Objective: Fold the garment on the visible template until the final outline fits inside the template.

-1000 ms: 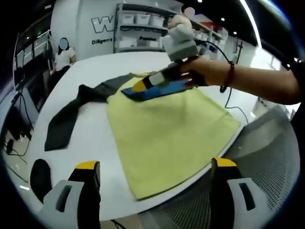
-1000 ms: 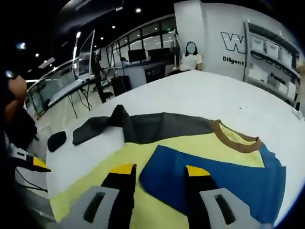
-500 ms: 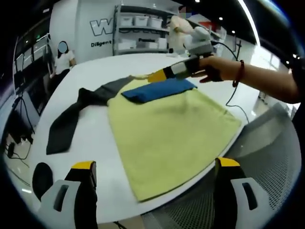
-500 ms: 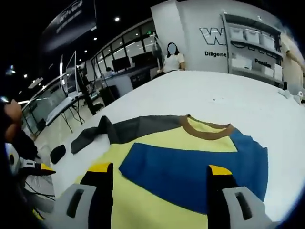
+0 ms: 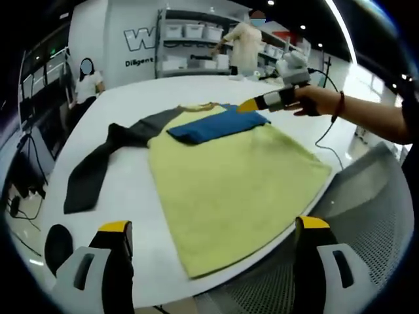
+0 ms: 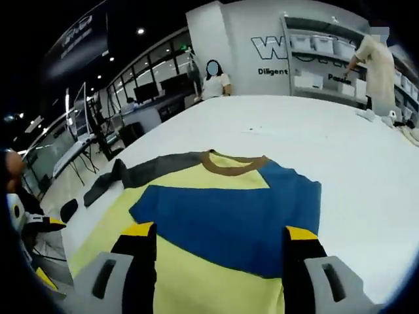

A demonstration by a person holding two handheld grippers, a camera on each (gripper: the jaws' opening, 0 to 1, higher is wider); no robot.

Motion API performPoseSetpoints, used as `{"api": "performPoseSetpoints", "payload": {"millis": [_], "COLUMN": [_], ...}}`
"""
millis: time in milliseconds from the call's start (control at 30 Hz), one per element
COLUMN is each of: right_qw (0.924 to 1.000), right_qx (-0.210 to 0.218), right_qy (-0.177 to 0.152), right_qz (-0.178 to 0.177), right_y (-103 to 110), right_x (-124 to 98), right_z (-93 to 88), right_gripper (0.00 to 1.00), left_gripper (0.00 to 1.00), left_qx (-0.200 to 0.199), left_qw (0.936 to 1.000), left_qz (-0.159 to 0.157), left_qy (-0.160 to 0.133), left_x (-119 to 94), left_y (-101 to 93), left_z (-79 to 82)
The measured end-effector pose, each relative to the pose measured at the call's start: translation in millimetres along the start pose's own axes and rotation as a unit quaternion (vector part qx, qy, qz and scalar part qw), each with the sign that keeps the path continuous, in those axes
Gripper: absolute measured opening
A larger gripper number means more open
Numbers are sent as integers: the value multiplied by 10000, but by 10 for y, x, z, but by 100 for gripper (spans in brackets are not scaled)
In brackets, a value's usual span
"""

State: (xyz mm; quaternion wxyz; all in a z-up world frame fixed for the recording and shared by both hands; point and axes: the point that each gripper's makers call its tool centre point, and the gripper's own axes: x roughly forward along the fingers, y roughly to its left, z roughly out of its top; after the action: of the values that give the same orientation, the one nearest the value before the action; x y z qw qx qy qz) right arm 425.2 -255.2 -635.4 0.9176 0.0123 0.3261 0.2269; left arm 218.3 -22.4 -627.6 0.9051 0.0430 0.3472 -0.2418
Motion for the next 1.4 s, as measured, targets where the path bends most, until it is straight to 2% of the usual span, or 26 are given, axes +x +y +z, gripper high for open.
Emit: {"api": "performPoseSetpoints", "payload": {"millis": [267, 467, 700, 800, 967, 1067, 1100, 1200, 1400], "right_qw": [9991, 9971, 9944, 9937, 9935, 9932, 9918, 9932, 9934], "right_qx": [189, 350, 363, 353, 410, 221, -37, 165, 50], "right_qy": [61, 93, 207, 289, 321, 347, 415, 409, 431], "right_qz": [-377, -676, -973, -1022, -1013, -1093, -1209, -1076, -1058], "right_y": [-367, -584, -742, -749, -717, -736, -805, -783, -860], "right_x": [-100, -154, -181, -198, -201, -199, -219, -200, -218], "right_z": [-137, -226, -346, -402, -459, -458, -457, -461, -454], "right_gripper": [72, 62, 35, 23, 12, 0, 0, 0, 0], "left_gripper": [99, 99, 98, 98, 98, 98, 98, 97, 97], "left_qx": [-16, -8, -30, -29, -12, -5, -7, -11, -29], "left_qw": [10000, 10000, 10000, 10000, 10000, 10000, 10000, 10000, 10000], "left_qz": [-7, 5, 24, 29, 38, 50, 55, 71, 78], "left_qy": [3, 14, 0, -8, 11, 12, 14, 10, 10], "left_x": [4, 5, 2, 2, 4, 1, -1, -4, -2], "left_y": [1, 0, 7, 8, 10, 13, 15, 22, 28], "left_z": [-3, -7, -3, 1, -6, -8, -9, -11, -13]}}
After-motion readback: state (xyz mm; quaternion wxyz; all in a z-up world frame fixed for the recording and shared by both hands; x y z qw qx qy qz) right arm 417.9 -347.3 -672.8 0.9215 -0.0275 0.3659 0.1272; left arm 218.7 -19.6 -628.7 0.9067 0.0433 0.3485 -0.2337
